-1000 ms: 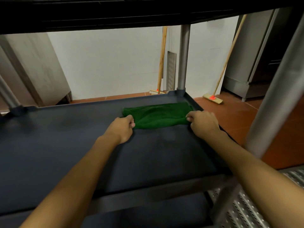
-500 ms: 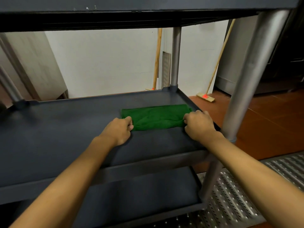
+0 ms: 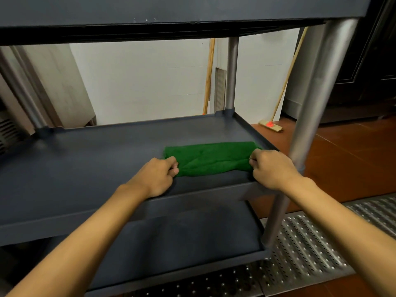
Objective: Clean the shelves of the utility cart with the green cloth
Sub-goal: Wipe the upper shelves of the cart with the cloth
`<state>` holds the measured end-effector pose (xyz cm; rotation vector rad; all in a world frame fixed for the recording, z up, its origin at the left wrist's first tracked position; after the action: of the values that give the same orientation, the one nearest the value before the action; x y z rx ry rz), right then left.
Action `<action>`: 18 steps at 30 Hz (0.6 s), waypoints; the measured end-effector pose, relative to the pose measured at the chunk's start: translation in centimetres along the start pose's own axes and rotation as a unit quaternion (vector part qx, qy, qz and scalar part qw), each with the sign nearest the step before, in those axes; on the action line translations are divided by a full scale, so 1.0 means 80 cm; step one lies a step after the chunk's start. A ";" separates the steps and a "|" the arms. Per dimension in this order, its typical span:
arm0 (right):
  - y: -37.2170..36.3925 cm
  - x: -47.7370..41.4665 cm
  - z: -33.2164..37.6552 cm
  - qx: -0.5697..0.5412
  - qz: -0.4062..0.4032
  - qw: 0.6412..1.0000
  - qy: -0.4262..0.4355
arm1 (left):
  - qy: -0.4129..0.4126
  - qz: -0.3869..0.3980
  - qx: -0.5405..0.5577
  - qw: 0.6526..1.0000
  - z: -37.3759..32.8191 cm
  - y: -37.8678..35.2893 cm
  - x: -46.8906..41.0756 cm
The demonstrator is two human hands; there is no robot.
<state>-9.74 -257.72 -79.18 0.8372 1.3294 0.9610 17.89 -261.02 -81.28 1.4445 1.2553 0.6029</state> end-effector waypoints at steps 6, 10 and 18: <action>0.003 0.024 0.026 0.050 -0.009 0.998 0.041 | 0.002 -0.006 0.011 1.000 -0.001 0.010 0.031; 0.005 0.032 0.044 0.058 -0.005 0.997 0.049 | 0.007 -0.006 0.003 1.000 -0.004 0.016 0.041; 0.015 0.041 0.101 0.018 0.007 0.997 0.075 | 0.025 -0.002 0.007 1.000 -0.008 0.022 0.051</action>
<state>-1.80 -253.94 -78.78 0.8156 1.4755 1.0299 19.31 -256.79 -80.52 1.4466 1.3030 0.6328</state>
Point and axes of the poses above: each hand's wrist, its own x-axis away from the middle knuckle, its own y-axis out of the back of the hand, z = x × y, the point moved 9 cm from there along -x, towards the middle knuckle, and after that the axes turned 7 degrees about -z, right-handed, at the moved point
